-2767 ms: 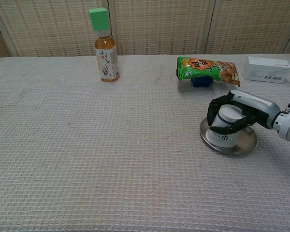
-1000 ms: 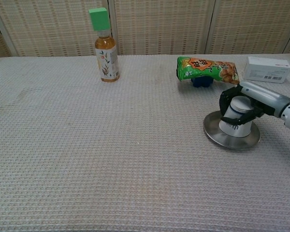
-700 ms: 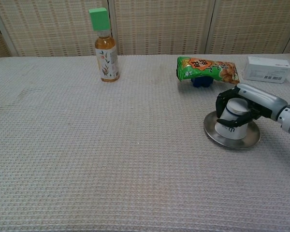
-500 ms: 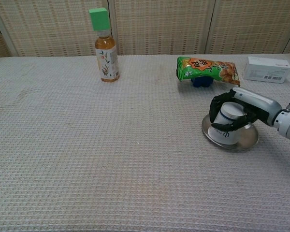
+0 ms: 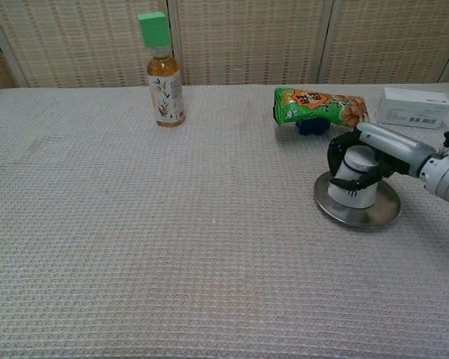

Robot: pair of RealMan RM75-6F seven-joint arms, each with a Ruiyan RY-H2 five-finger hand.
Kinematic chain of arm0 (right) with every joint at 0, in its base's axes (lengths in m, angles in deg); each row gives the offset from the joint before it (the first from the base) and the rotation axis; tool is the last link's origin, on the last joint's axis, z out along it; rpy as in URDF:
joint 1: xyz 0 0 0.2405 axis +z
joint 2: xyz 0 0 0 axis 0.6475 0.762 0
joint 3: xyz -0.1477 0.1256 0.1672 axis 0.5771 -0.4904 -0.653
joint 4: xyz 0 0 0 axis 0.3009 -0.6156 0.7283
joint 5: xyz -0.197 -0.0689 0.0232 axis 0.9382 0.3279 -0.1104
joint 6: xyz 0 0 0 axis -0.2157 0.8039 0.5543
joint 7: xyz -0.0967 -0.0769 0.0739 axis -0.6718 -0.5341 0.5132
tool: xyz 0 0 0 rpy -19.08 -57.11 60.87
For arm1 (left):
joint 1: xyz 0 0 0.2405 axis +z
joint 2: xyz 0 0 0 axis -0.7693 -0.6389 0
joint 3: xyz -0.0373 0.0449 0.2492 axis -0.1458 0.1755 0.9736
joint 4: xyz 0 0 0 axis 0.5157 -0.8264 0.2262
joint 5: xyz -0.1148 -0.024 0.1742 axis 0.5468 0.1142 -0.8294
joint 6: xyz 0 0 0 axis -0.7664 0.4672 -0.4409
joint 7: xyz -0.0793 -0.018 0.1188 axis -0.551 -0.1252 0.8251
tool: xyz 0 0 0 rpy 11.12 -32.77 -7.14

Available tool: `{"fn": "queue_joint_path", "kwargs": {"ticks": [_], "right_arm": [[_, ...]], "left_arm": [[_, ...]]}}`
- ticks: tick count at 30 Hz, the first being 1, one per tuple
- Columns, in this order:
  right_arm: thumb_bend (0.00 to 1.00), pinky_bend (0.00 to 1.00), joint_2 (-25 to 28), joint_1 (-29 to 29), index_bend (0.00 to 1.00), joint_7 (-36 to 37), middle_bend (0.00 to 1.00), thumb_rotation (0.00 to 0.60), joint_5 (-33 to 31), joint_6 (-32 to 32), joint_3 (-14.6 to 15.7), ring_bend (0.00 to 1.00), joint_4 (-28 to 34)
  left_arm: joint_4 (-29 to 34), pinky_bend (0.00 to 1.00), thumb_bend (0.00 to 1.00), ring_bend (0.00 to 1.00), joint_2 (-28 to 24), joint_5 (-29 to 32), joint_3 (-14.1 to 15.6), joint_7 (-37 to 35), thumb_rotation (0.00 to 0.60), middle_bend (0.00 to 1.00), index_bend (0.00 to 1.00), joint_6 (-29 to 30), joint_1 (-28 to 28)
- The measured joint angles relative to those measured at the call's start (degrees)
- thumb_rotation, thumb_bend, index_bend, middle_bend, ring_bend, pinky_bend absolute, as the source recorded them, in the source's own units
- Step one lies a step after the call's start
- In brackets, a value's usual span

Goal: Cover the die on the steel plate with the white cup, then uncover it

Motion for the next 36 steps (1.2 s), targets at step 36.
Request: {"fn": "queue_joint_path", "kwargs": {"ticks": [36], "right_arm": [[0.22,0.68,12.2,-2.5,0.57,-7.4,0.52,0.600,1.8,12.7,-0.5,0.42,21.3]], "left_arm": [[0.1,0.40,0.40,0.32,0.0,0.0,0.1,0.4,0.600,0.28,0.24,-0.1,0.0]]}}
